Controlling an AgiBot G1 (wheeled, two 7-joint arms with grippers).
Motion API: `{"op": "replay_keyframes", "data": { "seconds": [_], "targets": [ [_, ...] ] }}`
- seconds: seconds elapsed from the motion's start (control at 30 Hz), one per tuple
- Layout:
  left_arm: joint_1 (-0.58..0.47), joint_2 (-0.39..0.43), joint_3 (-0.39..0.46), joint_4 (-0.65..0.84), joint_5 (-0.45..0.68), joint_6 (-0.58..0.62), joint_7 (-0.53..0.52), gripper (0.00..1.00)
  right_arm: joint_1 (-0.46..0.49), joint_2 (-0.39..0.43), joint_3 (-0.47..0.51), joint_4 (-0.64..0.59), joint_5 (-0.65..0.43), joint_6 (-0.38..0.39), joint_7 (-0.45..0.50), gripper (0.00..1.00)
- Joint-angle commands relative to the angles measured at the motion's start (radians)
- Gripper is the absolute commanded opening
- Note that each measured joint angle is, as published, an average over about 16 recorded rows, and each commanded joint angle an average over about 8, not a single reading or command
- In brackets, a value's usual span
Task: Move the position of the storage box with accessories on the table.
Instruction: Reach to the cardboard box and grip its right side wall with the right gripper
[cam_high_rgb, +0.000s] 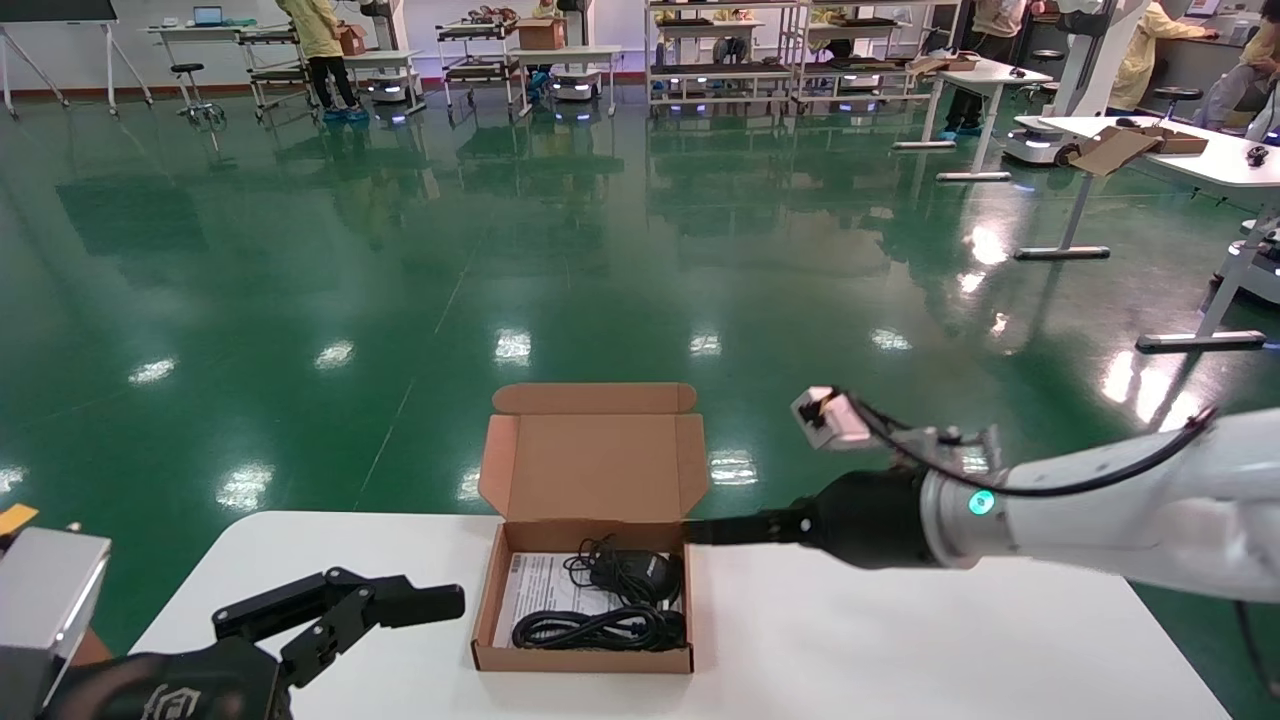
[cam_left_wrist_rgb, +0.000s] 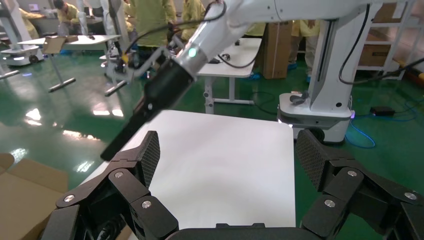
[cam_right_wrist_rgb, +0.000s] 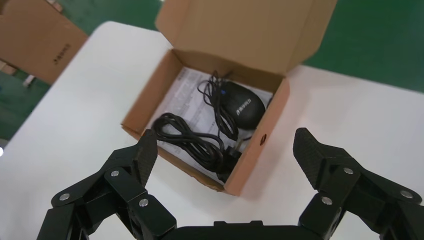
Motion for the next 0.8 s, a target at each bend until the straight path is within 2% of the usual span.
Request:
{"op": "replay_keyframes", "data": {
  "seconds": [0.03, 0.43, 0.8],
  "targets": [
    [0.0, 0.0, 0.0, 0.0, 0.0, 0.0, 0.0, 1.0, -0.018, -0.014, 0.0, 0.004, -0.001, 0.027, 0.006, 1.0],
    [0.0, 0.0, 0.0, 0.0, 0.0, 0.0, 0.0, 1.0, -0.159, -0.033, -0.018, 0.166, -0.015, 0.181, 0.084, 1.0],
    [0.0, 0.0, 0.0, 0.0, 0.0, 0.0, 0.0, 1.0, -0.245, -0.035, -0.083, 0.289, -0.021, 0.28, 0.185, 1.0]
  ]
}}
